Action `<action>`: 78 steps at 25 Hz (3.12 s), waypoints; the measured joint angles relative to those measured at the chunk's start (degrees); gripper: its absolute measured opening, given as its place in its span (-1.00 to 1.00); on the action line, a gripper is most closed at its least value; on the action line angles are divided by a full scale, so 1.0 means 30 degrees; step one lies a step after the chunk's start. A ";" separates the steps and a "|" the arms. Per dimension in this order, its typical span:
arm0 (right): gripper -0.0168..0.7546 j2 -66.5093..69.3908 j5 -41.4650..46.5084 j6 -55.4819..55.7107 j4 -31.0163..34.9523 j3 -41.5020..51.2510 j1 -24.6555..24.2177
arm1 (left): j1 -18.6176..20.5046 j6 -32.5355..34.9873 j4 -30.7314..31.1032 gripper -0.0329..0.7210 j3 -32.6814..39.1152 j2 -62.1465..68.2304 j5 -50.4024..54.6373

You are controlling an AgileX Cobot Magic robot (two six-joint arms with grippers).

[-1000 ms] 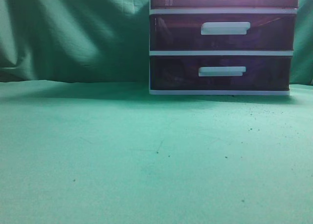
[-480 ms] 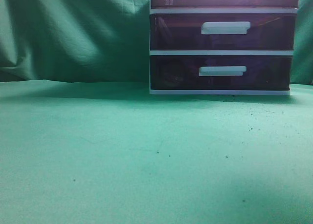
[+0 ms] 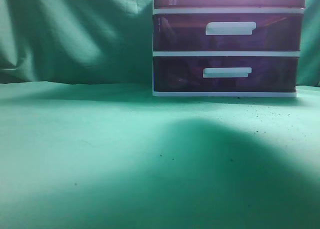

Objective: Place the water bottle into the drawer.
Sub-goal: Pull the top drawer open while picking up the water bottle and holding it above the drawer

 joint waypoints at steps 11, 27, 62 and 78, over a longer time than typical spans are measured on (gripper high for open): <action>-0.15 0.4077 -0.0155 -0.2077 -0.1447 -0.4163 0.0000 | -0.0907 -0.0039 0.0847 -0.20 0.0000 0.0947 -0.0074; -0.73 0.4341 -0.0255 -0.3862 -0.1217 -0.4511 0.0000 | -0.1270 -0.0039 0.0889 -0.20 0.0000 0.1335 0.0142; -0.73 -0.1394 0.0729 -0.4195 -0.0139 0.3307 0.1913 | -0.1414 -0.0382 0.1131 -0.20 -0.7572 0.3956 0.2335; -0.73 -0.2321 0.1419 -0.5227 0.0025 0.3581 0.1714 | -0.6212 0.0413 0.1682 -0.20 -1.5970 1.2417 0.5039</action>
